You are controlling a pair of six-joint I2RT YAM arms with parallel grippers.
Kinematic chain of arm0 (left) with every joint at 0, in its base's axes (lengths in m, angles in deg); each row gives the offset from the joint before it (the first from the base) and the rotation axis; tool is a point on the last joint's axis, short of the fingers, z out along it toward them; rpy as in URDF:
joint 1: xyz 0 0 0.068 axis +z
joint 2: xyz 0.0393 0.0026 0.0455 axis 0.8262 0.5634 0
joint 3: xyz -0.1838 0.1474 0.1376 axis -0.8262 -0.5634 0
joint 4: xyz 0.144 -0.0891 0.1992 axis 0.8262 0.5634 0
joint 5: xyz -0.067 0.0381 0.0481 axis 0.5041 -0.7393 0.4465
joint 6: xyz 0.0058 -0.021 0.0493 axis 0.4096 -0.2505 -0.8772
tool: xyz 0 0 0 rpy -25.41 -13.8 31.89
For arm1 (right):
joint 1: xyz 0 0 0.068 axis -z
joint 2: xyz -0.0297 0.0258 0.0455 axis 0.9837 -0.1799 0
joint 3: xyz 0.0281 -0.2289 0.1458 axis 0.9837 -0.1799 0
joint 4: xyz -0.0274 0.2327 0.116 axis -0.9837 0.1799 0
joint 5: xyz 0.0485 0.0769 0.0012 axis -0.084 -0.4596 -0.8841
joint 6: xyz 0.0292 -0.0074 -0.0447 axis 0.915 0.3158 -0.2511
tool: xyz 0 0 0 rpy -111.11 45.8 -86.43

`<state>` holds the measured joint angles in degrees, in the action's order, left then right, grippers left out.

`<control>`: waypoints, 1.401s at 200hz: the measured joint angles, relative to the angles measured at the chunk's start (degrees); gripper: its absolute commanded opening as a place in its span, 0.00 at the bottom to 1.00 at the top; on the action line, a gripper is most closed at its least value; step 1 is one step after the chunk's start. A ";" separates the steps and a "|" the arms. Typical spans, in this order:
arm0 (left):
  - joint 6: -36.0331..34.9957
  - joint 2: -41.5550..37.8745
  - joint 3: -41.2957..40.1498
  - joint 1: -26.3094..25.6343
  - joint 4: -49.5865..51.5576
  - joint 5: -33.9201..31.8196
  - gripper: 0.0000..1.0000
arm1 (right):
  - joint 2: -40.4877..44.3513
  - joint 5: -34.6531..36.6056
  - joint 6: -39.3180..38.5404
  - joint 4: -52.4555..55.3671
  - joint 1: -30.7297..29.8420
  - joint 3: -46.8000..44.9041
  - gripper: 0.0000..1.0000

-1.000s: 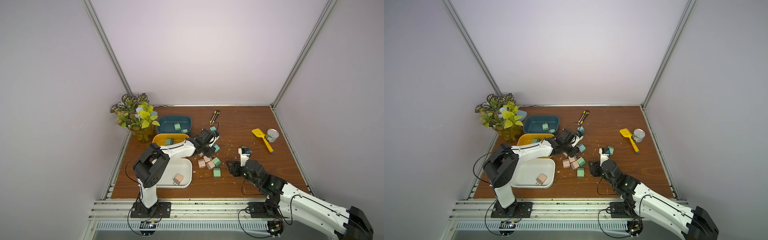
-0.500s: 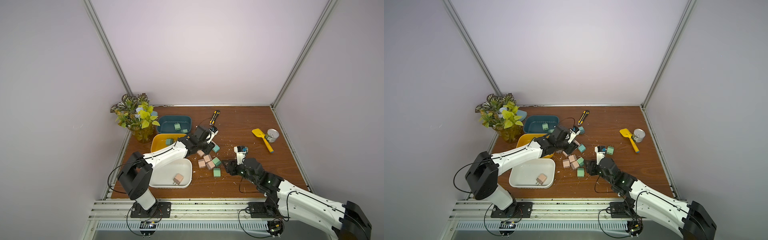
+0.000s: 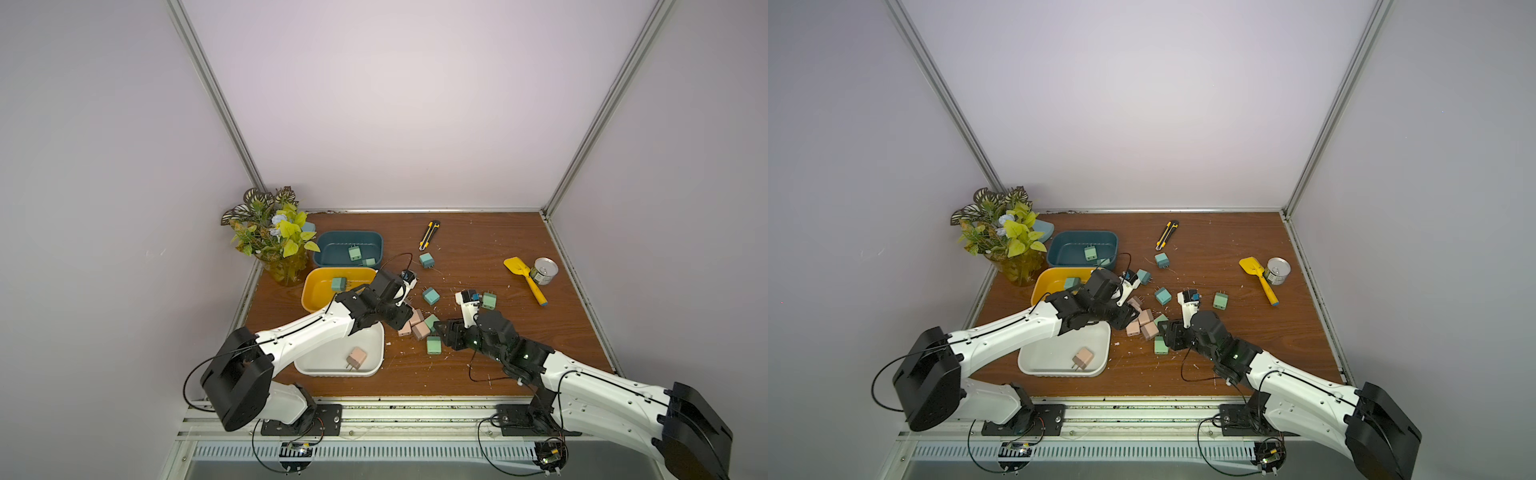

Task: Place the plugs by color into the storage box
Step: Place the plug in the storage box.

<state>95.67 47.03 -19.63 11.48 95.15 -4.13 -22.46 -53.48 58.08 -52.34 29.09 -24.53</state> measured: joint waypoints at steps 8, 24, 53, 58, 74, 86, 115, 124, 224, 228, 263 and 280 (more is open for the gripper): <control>0.83 -1.66 -0.96 0.00 0.35 -0.04 0.41 | -0.76 -0.13 -0.04 -0.31 0.00 0.07 0.59; 2.43 -5.11 -2.60 0.00 0.59 -0.68 0.40 | -2.56 -0.81 -0.13 -0.94 0.00 0.59 0.59; 5.81 -10.38 -4.79 0.00 1.36 -3.02 0.29 | -6.21 -1.86 -0.72 -2.23 -0.09 2.95 0.59; 6.47 -11.21 -5.14 0.00 1.55 -3.58 0.29 | -6.93 -1.99 -0.90 -2.43 -0.11 3.52 0.59; 8.33 -13.92 -6.71 0.00 2.12 -5.70 0.26 | -9.03 -2.64 -1.29 -3.13 -0.13 4.96 0.59; 9.57 -16.20 -8.48 0.00 2.51 -7.74 0.23 | -10.56 -2.93 -1.46 -3.43 -0.31 5.75 0.59; 11.93 -20.74 -12.11 0.72 3.78 -11.34 0.09 | -13.22 -3.13 -1.66 -3.63 -0.76 6.82 0.57; 12.61 -21.77 -12.90 1.29 3.85 -11.82 0.07 | -13.38 -3.06 -1.64 -3.72 -0.94 6.82 0.57; 17.88 -25.18 -18.45 5.31 5.09 -11.21 0.45 | -10.75 -0.76 -1.36 -4.35 -1.25 6.82 0.60; 17.90 -25.18 -18.45 5.31 5.11 -11.21 0.46 | -10.75 -0.74 -1.36 -4.33 -1.25 6.82 0.60; 18.23 -25.79 -18.45 5.31 5.16 -11.30 0.59 | -10.82 -0.70 -1.36 -4.31 -1.25 6.82 0.61; 18.51 -26.40 -18.45 5.31 5.16 -11.47 0.60 | -10.86 -0.59 -1.36 -4.31 -1.25 6.82 0.61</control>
<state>114.19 20.63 -38.08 16.80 100.31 -15.61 -33.32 -54.07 56.72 -56.64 27.85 -17.71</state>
